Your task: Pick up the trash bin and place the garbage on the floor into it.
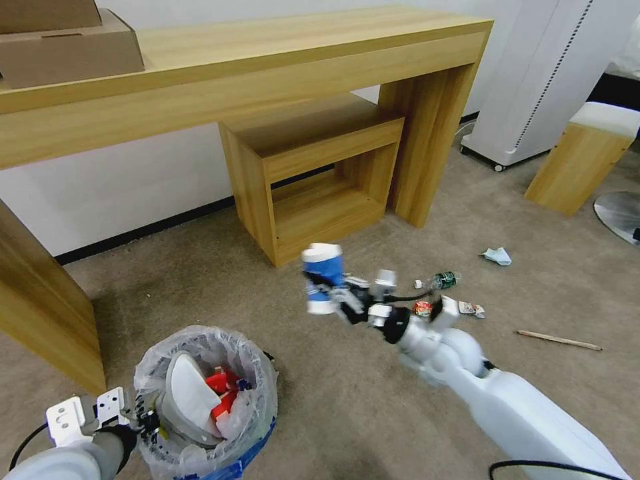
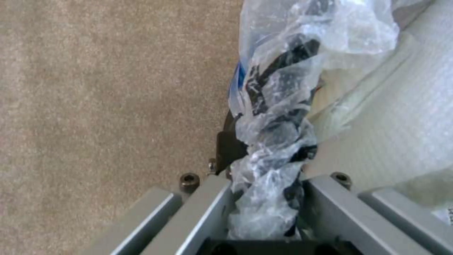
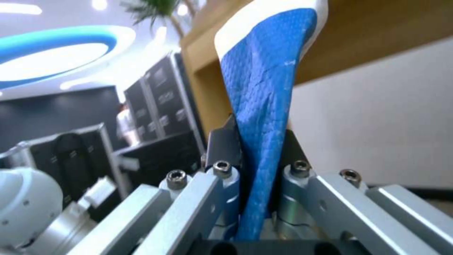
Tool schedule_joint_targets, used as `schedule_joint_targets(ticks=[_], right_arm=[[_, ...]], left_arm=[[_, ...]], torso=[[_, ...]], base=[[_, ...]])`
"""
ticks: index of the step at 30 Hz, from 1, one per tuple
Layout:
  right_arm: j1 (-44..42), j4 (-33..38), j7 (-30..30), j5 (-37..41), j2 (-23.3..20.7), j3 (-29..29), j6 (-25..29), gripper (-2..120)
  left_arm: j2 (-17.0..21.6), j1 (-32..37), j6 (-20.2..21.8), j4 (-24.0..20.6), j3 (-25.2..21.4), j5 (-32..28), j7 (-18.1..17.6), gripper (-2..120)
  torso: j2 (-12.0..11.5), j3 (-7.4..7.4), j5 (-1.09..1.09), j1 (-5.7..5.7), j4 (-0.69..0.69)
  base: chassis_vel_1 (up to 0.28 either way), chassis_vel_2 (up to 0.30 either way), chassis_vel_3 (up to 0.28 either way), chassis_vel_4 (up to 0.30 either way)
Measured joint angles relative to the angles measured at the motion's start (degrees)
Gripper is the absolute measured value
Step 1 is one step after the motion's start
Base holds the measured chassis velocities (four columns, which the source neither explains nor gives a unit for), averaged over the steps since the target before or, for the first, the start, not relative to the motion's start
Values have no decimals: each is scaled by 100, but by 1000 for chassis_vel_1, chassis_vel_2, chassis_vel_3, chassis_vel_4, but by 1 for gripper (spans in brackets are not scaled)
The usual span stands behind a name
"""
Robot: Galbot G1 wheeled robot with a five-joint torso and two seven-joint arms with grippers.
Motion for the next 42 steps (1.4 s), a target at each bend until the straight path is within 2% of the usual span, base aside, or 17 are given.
schedule_joint_targets(ticks=[2,3,6,7,10,16,24,27,28,31,32,35,40,42], right_arm=[[373,-364,25,29,176,-532,-32,6],[373,-364,25,29,176,-532,-32,6],[710,-851,73,21,556,-1278,-61,6],[710,-851,73,21,556,-1278,-61,6],[752,-1155,42,-94,942,-1708,-85,6],[729,-1311,-34,-251,1276,-2097,-95,6],[729,-1342,-113,-417,1314,-2215,-197,8],[684,-1297,89,-449,1247,-2167,-266,22],[684,-1297,89,-449,1247,-2167,-266,22],[659,-1257,134,-408,1251,-2105,-323,36],[659,-1257,134,-408,1251,-2105,-323,36],[653,-1205,180,-360,1265,-2083,-370,51],[661,-1202,201,-352,1277,-2099,-401,64],[682,-1202,222,-344,1270,-2124,-405,74]], left_arm=[[-22,-5,0,1,6,9,-12,0],[-22,-5,0,1,6,9,-12,0],[-40,-10,0,11,-10,4,-22,0],[-40,-10,0,11,-10,4,-22,0],[-45,-22,0,20,-39,-19,-46,0],[-2,-14,0,16,-95,-106,-87,0],[-26,-29,0,11,-108,-126,-114,0],[-27,-4,0,-27,-141,-130,-116,0],[-27,-4,0,-27,-141,-130,-116,0],[-52,13,0,-40,-146,-127,-116,0],[-52,13,0,-40,-146,-127,-116,0],[-108,18,0,-41,-140,-93,-116,0],[-138,19,0,-41,-130,-64,-114,0],[-148,22,0,-41,-136,-60,-111,0]], torso=[[0,0,0,0,0],[0,0,0,0,0],[0,0,1,0,-1],[0,0,1,0,-1],[0,0,1,0,-1],[0,0,1,0,-2],[0,0,0,0,-2],[0,0,1,0,-2],[0,0,1,0,-2],[0,0,1,0,-2],[0,0,1,0,-2],[0,0,1,0,-2],[0,0,1,0,-1],[0,-1,1,0,-1]], base=[[0,0,0,0],[0,0,0,0],[0,0,0,0],[0,0,0,0],[0,0,0,0],[0,0,0,0],[0,0,0,0],[0,0,0,0],[0,0,0,0],[0,0,0,0],[0,0,0,0],[0,0,0,0],[0,0,0,0],[0,0,0,0]])
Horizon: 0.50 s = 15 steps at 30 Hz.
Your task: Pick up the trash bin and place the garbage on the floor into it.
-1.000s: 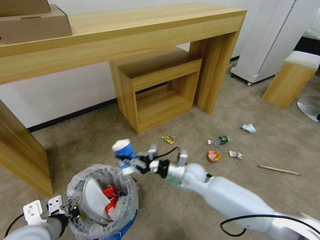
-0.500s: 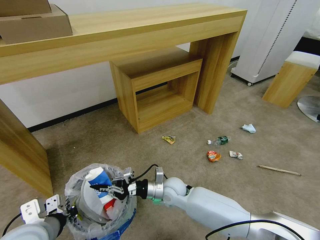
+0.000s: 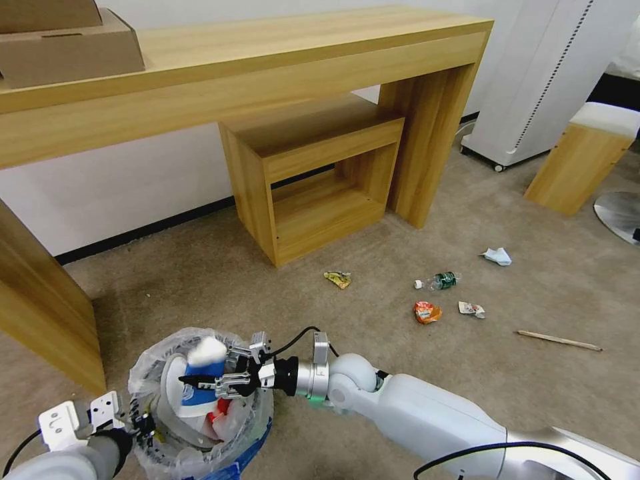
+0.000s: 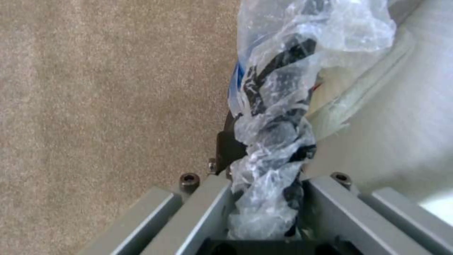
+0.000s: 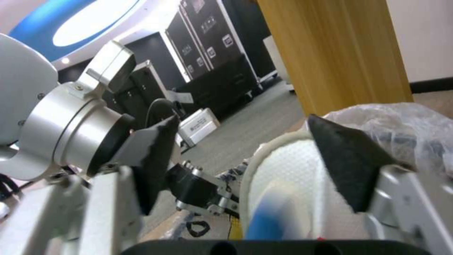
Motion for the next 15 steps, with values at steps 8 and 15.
schedule_joint_targets(ticks=[8,15], right_arm=[[54,56,154,36,6,114,38,99],[103,240,554,176,-69,938,213,100]], left_arm=[[-10,18,0,-9,-14,5,3,0],[64,15,0,-20,-44,-47,6,0]], torso=[[0,0,0,0,0],[0,0,1,0,1]], base=[[0,0,0,0],[0,0,0,0]])
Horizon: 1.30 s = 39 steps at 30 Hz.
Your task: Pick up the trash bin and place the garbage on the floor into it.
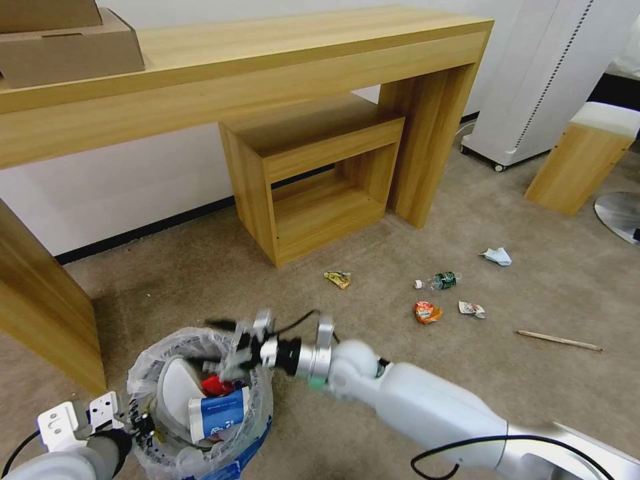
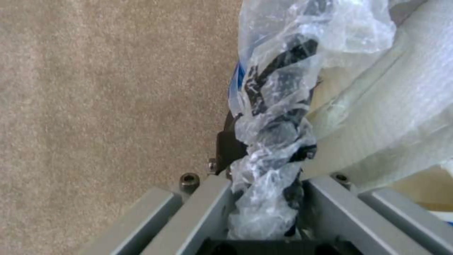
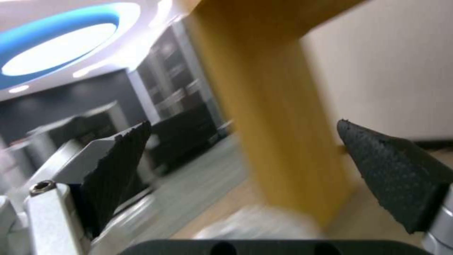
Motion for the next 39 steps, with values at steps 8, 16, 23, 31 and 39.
schedule_joint_targets(ticks=[8,16,23,31,39], right_arm=[[-422,537,1339,-717,-996,1394,179,100],[-1902,949,2760,-1962,-1444,3155,321,100],[-3154,1161,3329,-2604,-1580,4683,282,100],[-4594,977,3609,-3200,-1386,6017,570,100],[-5563,858,3653,-3356,-1057,6674,1129,100]], left_arm=[[130,-59,0,-9,-21,-83,26,0],[213,-182,0,83,119,-12,109,0],[278,-214,0,44,151,40,209,0],[339,-232,0,6,187,90,269,0],[343,-258,0,-13,257,64,232,0]], torso=[[0,0,0,0,-3],[0,0,1,0,0],[0,0,0,0,-2],[0,-1,-1,0,-3],[0,-1,-1,0,-2]], base=[[0,0,0,0],[0,0,0,0],[0,0,0,0],[0,0,0,0],[0,0,0,0]])
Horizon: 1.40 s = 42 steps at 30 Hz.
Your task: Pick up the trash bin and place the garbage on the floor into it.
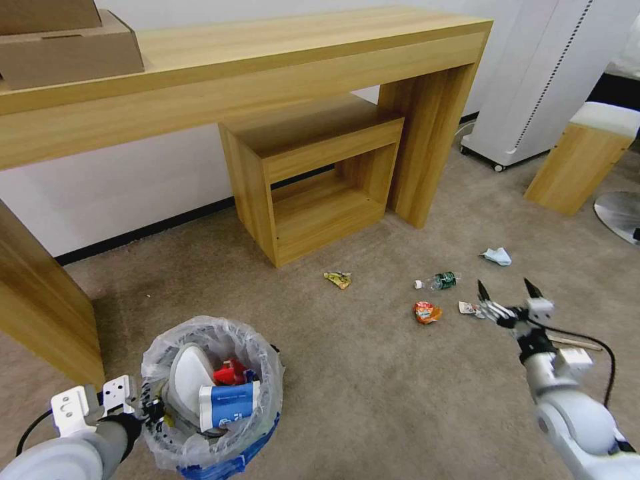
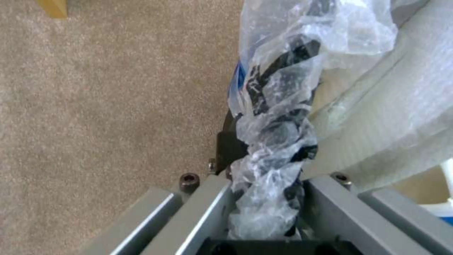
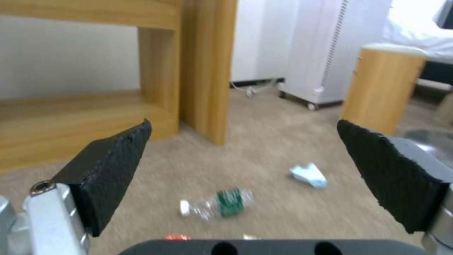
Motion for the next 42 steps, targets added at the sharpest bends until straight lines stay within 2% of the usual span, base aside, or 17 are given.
schedule_joint_targets(ticks=[5,12,28,42], right_arm=[[-382,-91,-34,-98,204,218,385,100],[-563,-52,-74,-91,381,359,621,100],[-572,-294,-198,-121,772,251,1438,100],[-399,-451,-323,-144,798,97,1473,100]], left_arm=[[25,-7,0,-27,16,-3,1,0],[37,-39,0,-46,43,0,14,0],[-19,-28,0,-82,100,185,164,0],[-34,-25,0,-80,89,233,208,0]], torso=[[0,0,1,0,0],[0,0,0,0,0],[0,1,1,0,1],[0,1,0,0,0]], base=[[0,0,0,0],[0,0,0,0],[0,0,0,0],[0,0,0,0]])
